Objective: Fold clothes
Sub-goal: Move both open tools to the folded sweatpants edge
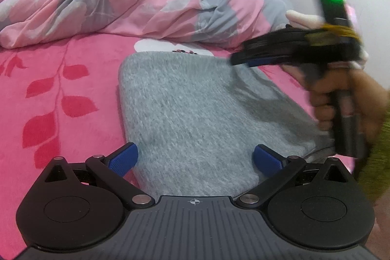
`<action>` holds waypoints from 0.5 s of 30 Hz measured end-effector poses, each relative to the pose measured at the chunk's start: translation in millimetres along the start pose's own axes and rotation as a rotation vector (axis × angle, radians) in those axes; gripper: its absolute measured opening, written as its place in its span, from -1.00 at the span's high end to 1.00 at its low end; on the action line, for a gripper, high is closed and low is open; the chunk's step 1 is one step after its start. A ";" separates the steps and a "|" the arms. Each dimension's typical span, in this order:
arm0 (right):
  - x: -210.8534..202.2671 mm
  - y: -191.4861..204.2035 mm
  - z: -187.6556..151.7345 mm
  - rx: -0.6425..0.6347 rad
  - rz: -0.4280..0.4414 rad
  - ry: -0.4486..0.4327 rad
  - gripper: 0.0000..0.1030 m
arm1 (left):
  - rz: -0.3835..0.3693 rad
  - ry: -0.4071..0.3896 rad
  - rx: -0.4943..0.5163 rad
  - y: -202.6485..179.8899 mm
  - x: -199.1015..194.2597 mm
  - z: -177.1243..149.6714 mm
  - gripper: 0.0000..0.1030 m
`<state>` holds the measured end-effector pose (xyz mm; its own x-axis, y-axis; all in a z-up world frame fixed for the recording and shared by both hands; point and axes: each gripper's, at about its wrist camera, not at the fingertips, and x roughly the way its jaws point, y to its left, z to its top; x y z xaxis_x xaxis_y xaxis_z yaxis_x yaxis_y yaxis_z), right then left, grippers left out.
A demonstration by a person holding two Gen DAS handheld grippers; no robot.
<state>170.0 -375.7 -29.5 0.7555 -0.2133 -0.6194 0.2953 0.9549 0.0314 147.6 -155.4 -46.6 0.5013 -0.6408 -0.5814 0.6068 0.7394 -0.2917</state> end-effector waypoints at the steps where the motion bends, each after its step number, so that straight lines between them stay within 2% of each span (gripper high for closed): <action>1: -11.3 -15.8 -1.6 0.060 0.008 -0.012 0.29 | -0.015 0.003 -0.019 4.1 -1.4 1.6 -0.99; 2: -22.7 -31.9 -3.4 0.120 0.016 -0.024 0.17 | -0.036 0.006 -0.049 9.7 -3.3 3.5 -0.99; 4: -42.4 -67.7 -12.3 0.259 0.061 -0.026 0.12 | -0.086 0.013 -0.117 21.9 -6.4 6.5 -0.99; 7: -55.3 -115.1 -43.0 0.440 0.160 0.045 -0.17 | -0.179 0.036 -0.247 44.1 -7.2 7.2 -0.99; 9: -63.7 -146.7 -63.6 0.560 0.226 0.094 -0.20 | -0.208 0.071 -0.300 53.8 -4.0 5.1 -0.99; 13: -49.9 -172.6 -103.7 0.696 0.378 0.228 -0.23 | -0.248 0.130 -0.314 58.5 1.8 -0.2 -1.00; 15: -47.2 -175.5 -112.2 0.713 0.487 0.230 -0.23 | -0.263 0.144 -0.298 56.8 3.3 -1.2 -1.00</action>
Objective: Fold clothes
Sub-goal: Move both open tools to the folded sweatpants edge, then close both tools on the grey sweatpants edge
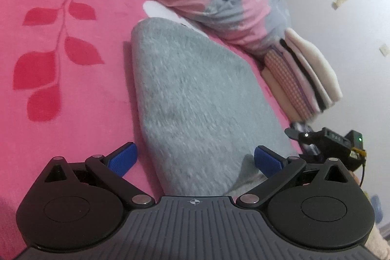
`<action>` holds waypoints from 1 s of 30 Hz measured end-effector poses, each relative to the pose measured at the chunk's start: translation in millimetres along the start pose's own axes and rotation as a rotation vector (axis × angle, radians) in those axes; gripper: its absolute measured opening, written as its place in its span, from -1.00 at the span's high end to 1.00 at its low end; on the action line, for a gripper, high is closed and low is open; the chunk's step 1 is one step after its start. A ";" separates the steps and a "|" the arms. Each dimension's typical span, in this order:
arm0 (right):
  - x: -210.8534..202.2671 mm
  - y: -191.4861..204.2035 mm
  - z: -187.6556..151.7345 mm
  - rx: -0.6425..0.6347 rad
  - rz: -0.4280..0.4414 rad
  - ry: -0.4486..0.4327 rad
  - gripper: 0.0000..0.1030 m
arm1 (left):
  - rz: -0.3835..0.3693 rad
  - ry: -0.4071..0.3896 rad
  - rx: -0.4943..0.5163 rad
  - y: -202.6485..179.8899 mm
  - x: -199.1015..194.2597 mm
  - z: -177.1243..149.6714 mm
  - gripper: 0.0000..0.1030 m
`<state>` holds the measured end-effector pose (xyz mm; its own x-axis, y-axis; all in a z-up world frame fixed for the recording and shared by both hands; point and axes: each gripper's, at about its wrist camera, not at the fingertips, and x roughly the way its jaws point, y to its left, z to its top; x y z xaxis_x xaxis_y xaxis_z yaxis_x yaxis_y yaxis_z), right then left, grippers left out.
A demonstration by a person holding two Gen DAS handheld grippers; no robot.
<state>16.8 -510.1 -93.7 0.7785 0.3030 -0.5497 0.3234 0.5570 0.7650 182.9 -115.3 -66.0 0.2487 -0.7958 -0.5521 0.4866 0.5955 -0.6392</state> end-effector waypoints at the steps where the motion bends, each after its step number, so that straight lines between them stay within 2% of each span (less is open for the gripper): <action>1: 4.4 0.5 -1.0 -0.012 0.030 0.039 -0.23 | -0.011 0.010 0.000 0.2 1.5 -0.1 -1.00; 3: 13.6 1.9 -3.0 -0.040 0.087 0.119 -0.23 | -0.036 0.026 -0.009 1.9 7.3 1.1 -1.00; 8: 39.5 11.7 2.8 -0.101 0.150 0.198 -0.36 | -0.063 0.040 -0.028 2.8 21.9 8.6 -1.00; 11: 53.7 13.2 6.2 -0.090 0.217 0.205 -0.34 | -0.084 0.039 -0.059 1.8 27.9 11.9 -1.00; 15: 53.7 17.7 -0.9 -0.078 0.240 0.185 -0.16 | -0.144 0.053 -0.104 1.8 24.4 11.5 -1.00; 23: 37.2 31.2 -22.3 -0.060 0.252 0.176 -0.09 | -0.183 0.058 -0.116 -11.8 -10.8 -4.4 -0.99; 26: 28.2 39.2 -41.8 -0.070 0.261 0.198 -0.09 | -0.187 0.071 -0.087 -22.2 -33.6 -18.6 -0.99; 30: 13.7 42.7 -77.3 -0.074 0.276 0.243 -0.09 | -0.155 0.083 -0.041 -27.0 -60.5 -50.9 -0.99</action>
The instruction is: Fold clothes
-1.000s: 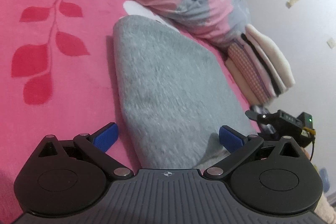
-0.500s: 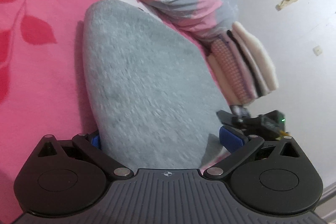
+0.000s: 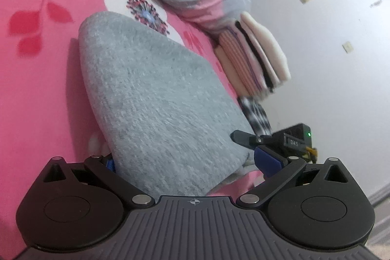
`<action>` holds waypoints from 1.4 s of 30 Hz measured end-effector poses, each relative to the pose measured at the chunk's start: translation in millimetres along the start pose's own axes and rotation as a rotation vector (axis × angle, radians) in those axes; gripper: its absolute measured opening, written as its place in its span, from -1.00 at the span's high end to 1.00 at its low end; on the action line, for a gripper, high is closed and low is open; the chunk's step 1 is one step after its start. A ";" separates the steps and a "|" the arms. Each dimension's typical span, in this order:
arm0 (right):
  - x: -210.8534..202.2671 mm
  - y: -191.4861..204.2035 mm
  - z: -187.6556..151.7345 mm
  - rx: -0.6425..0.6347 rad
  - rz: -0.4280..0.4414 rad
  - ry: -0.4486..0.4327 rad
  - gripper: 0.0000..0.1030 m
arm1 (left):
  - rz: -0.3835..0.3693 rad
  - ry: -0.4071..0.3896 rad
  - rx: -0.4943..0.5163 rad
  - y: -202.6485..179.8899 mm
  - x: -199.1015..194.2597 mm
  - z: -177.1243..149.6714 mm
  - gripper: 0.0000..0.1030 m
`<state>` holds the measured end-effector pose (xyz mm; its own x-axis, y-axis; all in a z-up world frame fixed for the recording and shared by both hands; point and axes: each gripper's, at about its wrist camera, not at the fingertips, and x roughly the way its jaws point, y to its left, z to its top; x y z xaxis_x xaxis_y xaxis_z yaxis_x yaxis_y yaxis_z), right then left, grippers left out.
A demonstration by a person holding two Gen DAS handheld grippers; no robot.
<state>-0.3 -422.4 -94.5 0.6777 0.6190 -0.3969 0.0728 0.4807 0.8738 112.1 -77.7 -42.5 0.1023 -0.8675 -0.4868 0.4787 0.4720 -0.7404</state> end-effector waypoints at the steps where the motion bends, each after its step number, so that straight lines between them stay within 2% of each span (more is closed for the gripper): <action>1: -1.1 1.3 -9.9 -0.001 0.002 0.012 -0.09 | 0.010 0.004 0.011 -1.5 -5.7 -9.1 -0.98; 2: -3.4 0.4 -20.2 0.001 -0.008 0.015 -0.12 | 0.020 0.007 0.022 -3.1 -11.4 -18.1 -0.98; 4: -9.9 -2.3 -30.6 -0.005 -0.052 -0.007 -0.15 | 0.112 -0.015 0.097 -11.9 -22.3 -32.3 -0.98; 7: -36.0 0.7 -40.4 0.005 -0.084 -0.135 -0.15 | 0.275 -0.098 0.260 -33.7 -39.5 -51.0 -0.99; 9: -58.9 20.1 -56.0 -0.078 -0.117 -0.259 -0.15 | 0.368 -0.154 0.375 -50.5 -43.3 -64.9 -0.99; 12: -78.2 57.2 -94.4 -0.257 -0.134 -0.373 -0.14 | 0.527 -0.218 0.566 -73.6 -35.4 -86.1 -0.99; 15: -58.9 84.6 -134.5 -0.450 -0.189 -0.375 0.02 | 0.683 -0.257 0.754 -86.6 -12.9 -103.0 -0.99; 17: -38.8 93.6 -154.0 -0.544 -0.213 -0.345 0.33 | 0.748 -0.267 0.875 -91.2 2.3 -112.0 -0.98; 20: -5.1 104.2 -176.8 -0.668 -0.272 -0.288 0.56 | 0.812 -0.266 1.027 -97.1 19.0 -125.3 -0.92; 23: 23.7 110.3 -188.2 -0.776 -0.362 -0.276 0.65 | 0.850 -0.253 1.115 -98.9 31.1 -132.3 -0.77; 24: 29.0 109.8 -187.9 -0.794 -0.370 -0.281 0.65 | 0.855 -0.250 1.123 -99.4 32.1 -134.2 -0.61; 26: 35.6 110.8 -188.2 -0.829 -0.375 -0.282 0.66 | 0.855 -0.239 1.111 -99.5 31.6 -133.7 -0.46; 28: 40.7 113.7 -191.1 -0.874 -0.381 -0.284 0.66 | 0.849 -0.231 1.073 -96.9 28.0 -130.0 -0.23; 32: 46.8 112.9 -189.2 -0.872 -0.367 -0.261 0.66 | 0.794 -0.226 0.994 -91.3 20.1 -123.5 -0.06; 35: 53.6 111.2 -187.7 -0.870 -0.370 -0.248 0.66 | 0.773 -0.242 0.984 -90.5 18.5 -123.1 0.08; 36: 54.9 111.7 -188.1 -0.873 -0.368 -0.253 0.71 | 0.767 -0.245 0.982 -90.4 18.2 -122.7 0.12; 37: 54.1 113.1 -188.3 -0.874 -0.358 -0.268 0.90 | 0.759 -0.248 0.978 -89.8 16.9 -121.8 0.16; 39: 51.4 115.2 -187.4 -0.866 -0.338 -0.300 0.91 | 0.735 -0.253 0.963 -88.3 12.9 -119.7 0.19; 42: 58.3 111.4 -188.5 -0.866 -0.393 -0.329 0.94 | 0.709 -0.255 0.953 -86.7 9.9 -118.4 0.20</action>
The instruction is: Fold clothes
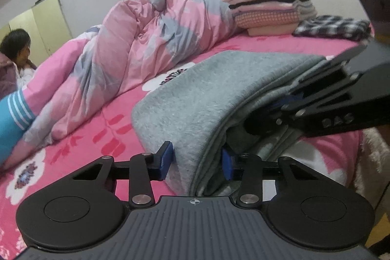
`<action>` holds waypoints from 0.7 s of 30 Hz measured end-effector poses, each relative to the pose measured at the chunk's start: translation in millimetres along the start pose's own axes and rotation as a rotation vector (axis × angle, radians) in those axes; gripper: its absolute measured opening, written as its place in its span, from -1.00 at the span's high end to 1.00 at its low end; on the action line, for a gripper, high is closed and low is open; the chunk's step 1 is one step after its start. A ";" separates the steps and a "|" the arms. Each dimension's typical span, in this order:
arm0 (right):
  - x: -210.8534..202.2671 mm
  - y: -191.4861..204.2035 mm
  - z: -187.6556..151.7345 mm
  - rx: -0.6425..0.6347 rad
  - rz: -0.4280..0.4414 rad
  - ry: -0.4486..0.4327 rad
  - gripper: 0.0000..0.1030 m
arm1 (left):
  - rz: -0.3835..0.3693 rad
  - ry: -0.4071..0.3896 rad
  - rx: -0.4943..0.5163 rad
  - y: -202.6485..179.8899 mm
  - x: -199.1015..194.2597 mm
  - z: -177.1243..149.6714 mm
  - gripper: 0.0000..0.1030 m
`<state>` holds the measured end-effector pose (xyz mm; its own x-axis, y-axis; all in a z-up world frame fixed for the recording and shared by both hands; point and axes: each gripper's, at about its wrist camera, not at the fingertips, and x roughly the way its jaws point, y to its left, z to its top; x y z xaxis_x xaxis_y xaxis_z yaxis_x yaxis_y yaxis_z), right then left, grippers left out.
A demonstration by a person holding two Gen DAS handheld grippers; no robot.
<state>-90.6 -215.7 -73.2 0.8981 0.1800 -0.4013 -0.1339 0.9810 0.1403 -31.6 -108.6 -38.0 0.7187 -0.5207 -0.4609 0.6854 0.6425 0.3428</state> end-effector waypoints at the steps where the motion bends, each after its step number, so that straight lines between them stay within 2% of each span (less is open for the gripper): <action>1: 2.2 0.6 -1.6 -0.003 -0.020 -0.001 0.94 | -0.004 -0.003 0.001 0.0 -0.1 -0.5 0.20; 5: 6.1 7.1 -7.1 -0.026 -0.074 -0.011 0.94 | 0.005 -0.010 0.023 -4.5 0.4 -2.9 0.19; 9: 4.6 12.5 -9.7 -0.040 -0.100 -0.050 0.94 | 0.033 -0.040 0.047 -9.9 4.9 -0.9 0.05; 13: 12.1 8.8 -11.8 -0.017 -0.125 -0.021 0.95 | 0.059 -0.063 0.075 -18.9 13.9 -1.4 -0.05; 14: 10.9 6.5 -11.5 -0.002 -0.120 -0.017 0.96 | 0.070 -0.061 0.074 -19.6 16.1 -2.2 -0.07; 15: 9.6 4.2 -11.1 0.014 -0.114 -0.013 0.96 | 0.084 -0.052 0.067 -19.4 18.6 -2.7 -0.18; 21: -20.9 -9.3 -14.8 0.066 -0.081 -0.043 0.92 | 0.087 -0.053 0.068 -19.3 21.9 -4.8 -0.19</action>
<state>-114.3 -227.5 -79.6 0.9222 0.0958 -0.3746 -0.0338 0.9851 0.1687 -29.6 -129.6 -58.6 0.7795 -0.4947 -0.3842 0.6255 0.6477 0.4351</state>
